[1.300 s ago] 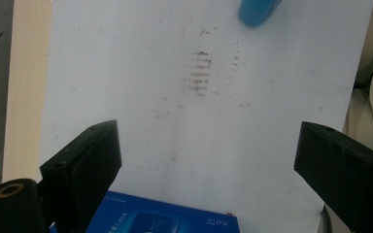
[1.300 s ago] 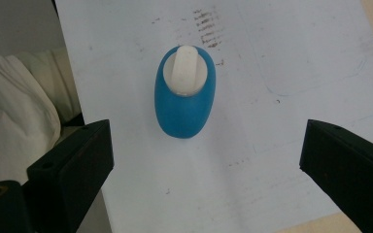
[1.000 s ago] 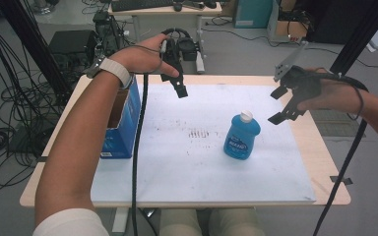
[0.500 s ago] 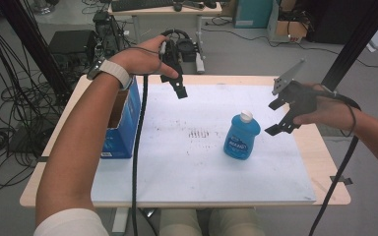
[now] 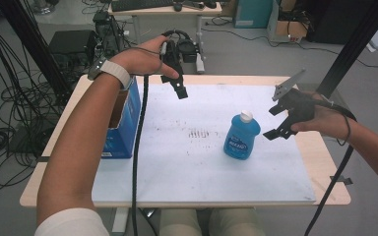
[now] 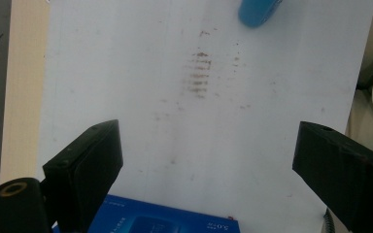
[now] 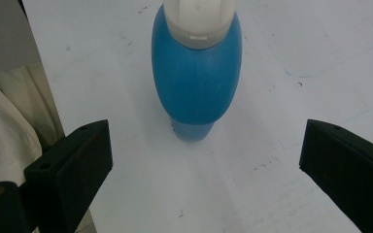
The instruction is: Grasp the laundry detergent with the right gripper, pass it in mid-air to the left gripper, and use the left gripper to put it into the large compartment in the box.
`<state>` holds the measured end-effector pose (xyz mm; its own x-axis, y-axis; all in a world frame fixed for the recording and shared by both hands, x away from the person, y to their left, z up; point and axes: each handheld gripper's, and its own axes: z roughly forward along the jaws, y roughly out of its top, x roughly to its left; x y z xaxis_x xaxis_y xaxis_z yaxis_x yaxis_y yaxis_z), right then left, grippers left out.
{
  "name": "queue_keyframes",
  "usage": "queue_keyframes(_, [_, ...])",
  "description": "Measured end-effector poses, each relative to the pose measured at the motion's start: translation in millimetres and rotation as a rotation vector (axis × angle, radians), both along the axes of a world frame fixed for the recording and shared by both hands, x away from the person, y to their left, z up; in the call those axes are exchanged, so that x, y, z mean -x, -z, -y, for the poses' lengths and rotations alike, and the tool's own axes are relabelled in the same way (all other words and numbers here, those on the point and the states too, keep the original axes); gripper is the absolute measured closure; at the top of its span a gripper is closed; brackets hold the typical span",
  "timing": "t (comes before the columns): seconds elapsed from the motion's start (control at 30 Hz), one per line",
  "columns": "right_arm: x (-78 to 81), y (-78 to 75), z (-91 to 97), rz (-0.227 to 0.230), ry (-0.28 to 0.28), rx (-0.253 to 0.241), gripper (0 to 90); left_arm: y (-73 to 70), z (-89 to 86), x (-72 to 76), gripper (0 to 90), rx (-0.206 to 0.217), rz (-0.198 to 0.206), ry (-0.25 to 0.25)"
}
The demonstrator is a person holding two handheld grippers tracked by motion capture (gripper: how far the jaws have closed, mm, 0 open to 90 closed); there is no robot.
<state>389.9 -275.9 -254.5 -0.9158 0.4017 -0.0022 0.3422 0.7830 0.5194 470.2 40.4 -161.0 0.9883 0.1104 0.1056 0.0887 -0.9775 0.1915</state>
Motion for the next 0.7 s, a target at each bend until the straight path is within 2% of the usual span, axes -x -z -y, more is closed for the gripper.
queue_keyframes(0.23, [-1.7, 7.3, 3.0, -0.016, 0.004, -0.011, 5.0, 0.5, 0.0, -0.4, 11.6, 0.001, -0.001, 0.001])
queue_keyframes(0.27, [-0.3, 7.3, 3.4, -0.038, 0.037, -0.001, 4.7, 0.6, -0.1, -0.7, 11.7, 0.0, -0.001, 0.001])
queue_keyframes(0.3, [-0.3, 7.3, 3.4, -0.038, 0.037, -0.001, 4.7, 0.6, -0.1, -0.7, 11.7, 0.0, -0.001, 0.001])
queue_keyframes(0.33, [-3.0, 8.8, 5.4, -0.027, 0.009, 0.006, 4.5, 0.8, -0.2, -0.7, 11.7, 0.001, -0.001, -0.002])
queue_keyframes(0.5, [-2.9, 11.7, 6.8, -0.014, 0.008, -0.003, 4.5, 2.1, -0.3, -1.1, 11.7, -0.003, -0.003, -0.003])
queue_keyframes(0.53, [-1.7, 14.3, 6.3, -0.01, 0.018, -0.032, 4.6, 2.2, -0.2, -1.2, 11.7, -0.003, -0.003, -0.003])
queue_keyframes(0.7, [-2.2, 16.7, 7.0, -0.008, 0.005, -0.029, 4.5, 2.5, 0.2, -1.2, 11.7, -0.003, -0.003, -0.003])
